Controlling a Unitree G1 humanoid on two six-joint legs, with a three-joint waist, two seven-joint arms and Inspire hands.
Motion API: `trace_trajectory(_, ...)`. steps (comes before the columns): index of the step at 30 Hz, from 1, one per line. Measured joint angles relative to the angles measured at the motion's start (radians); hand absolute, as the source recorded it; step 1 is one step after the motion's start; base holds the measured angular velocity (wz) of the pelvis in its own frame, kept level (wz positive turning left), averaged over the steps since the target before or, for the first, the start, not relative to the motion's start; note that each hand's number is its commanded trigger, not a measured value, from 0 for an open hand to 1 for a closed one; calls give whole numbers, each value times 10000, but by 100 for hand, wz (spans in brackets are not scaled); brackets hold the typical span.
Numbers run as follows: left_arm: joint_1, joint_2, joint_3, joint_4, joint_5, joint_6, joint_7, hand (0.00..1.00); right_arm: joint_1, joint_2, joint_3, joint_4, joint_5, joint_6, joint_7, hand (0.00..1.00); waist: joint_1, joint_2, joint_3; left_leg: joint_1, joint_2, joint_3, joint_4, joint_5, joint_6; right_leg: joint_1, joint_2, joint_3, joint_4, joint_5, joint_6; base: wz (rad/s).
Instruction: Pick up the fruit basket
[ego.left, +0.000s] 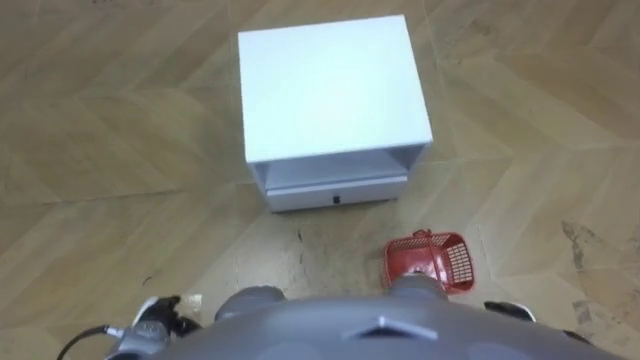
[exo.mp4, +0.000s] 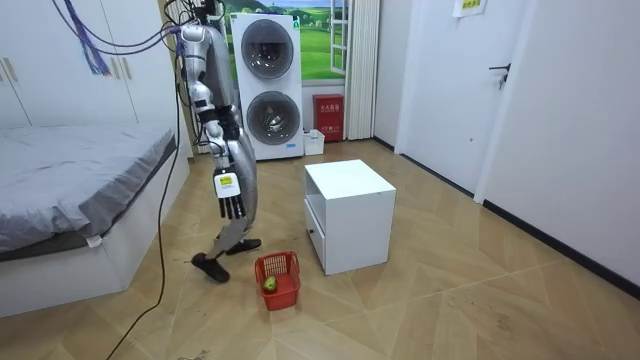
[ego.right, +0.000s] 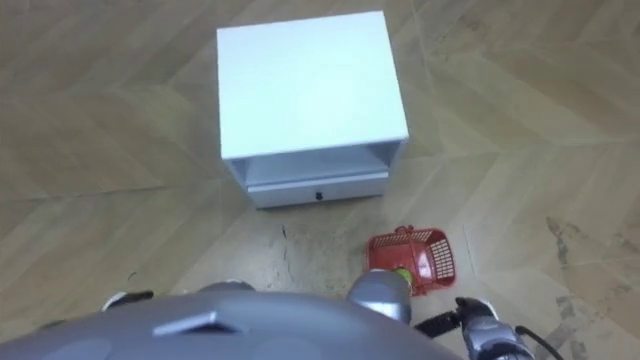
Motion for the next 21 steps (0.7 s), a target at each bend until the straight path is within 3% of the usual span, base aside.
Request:
trace_trajectory(1, -15, 14, 1, -14, -30, -16, 32, 0, -132, 3, -33, 38, 237, -110, -3, 0, -11, -15, -18, -217, 8, 57, 191, -30, 52, 143, 72, 8, -395, -184, 122, -6)
trace_trajectory(4, -108, 28, -81, -10, -124, -82, 68, 0, -305, 9, 39, 40, 426, -91, -22, 0, 10, -38, 28, -589, 105, 63, 378, 16, 131, 350, 306, -96, -1375, -635, 365, -4)
trace_trajectory(6, -177, 40, -96, -12, -393, -149, 183, 0, -371, 11, 89, -104, 766, -89, -111, 0, 82, -243, -1, -996, 48, 267, 497, 58, 200, 430, 293, -73, -2111, -1359, 581, -17)
trace_trajectory(7, -167, 41, -97, -13, -397, -151, 208, 0, -384, 12, 94, -219, 882, -91, -121, 0, 138, -257, -16, -1143, 50, 332, 584, 54, 214, 475, 294, -52, -2294, -1544, 597, -30)
trace_trajectory(8, -307, 41, -102, -24, -397, -176, 261, 0, -473, 14, 180, -473, 1122, -107, -180, 0, 268, -404, 37, -1420, 80, 493, 771, 57, 233, 445, 290, 43, -2642, -1914, 634, -31)
trace_trajectory(9, -457, 42, -103, -21, -395, -229, 356, 0, -646, 52, 202, -720, 1185, -119, -219, 0, 302, -555, 85, -1753, 149, 553, 993, 35, 272, 437, 349, 32, -2991, -2263, 631, -27)
trace_trajectory(11, -532, 42, -221, 2, -552, -375, 477, 0, -814, 103, 200, -1090, 1171, -202, -365, 0, 303, -650, 77, -2198, 356, 662, 1348, -28, 353, 396, 538, 37, -3291, -2571, 625, -14)
trace_trajectory(13, -361, 41, -278, -24, -900, -548, 651, 0, -758, 170, 188, -2005, 1076, -237, -558, 0, 493, -733, 9, -2450, 556, 824, 1676, -63, 339, 520, 680, 257, -2999, -2716, 580, -23)
trace_trajectory(16, -275, 67, -283, 6, -1271, -633, 923, 0, -899, 185, 185, -2649, 1122, -541, -753, 0, 617, -707, -5, -2906, 848, 888, 2378, -223, 262, 596, 793, 274, -2768, -3112, 498, -17)
trace_trajectory(17, -203, 67, -281, 15, -1492, -744, 1010, 0, -1122, 195, 188, -2738, 1121, -676, -939, 0, 807, -662, -5, -3266, 1043, 895, 2918, -340, 202, 360, 816, 269, -2713, -3545, 486, -26)
trace_trajectory(18, -101, 66, -280, 24, -1626, -838, 1102, 0, -1313, 246, 189, -2832, 1120, -748, -1167, 0, 844, -633, -43, -3677, 1185, 852, 3501, -474, 153, 163, 780, 129, -2485, -4079, 335, -16)
trace_trajectory(19, -122, 66, -279, 47, -1721, -861, 1122, 0, -1370, 257, 189, -2890, 1125, -806, -1290, 0, 846, -598, -41, -3915, 1193, 773, 3813, -538, 138, 27, 745, 67, -2286, -4383, 247, 0)
trace_trajectory(20, -191, 66, -315, 195, -1924, -938, 1137, 0, -1590, 270, 185, -2948, 1205, -837, -1526, 0, 847, -552, -19, -4444, 1171, 609, 4441, -681, 134, -419, 605, 65, -1646, -5030, 105, 5)
trace_trajectory(21, -244, 62, -452, 293, -2118, -951, 1133, 0, -1927, 269, 154, -2956, 1320, -891, -1718, 0, 832, -455, 31, -5051, 1040, 248, 5180, -826, 129, -890, 489, 102, -903, -5651, 128, -5)
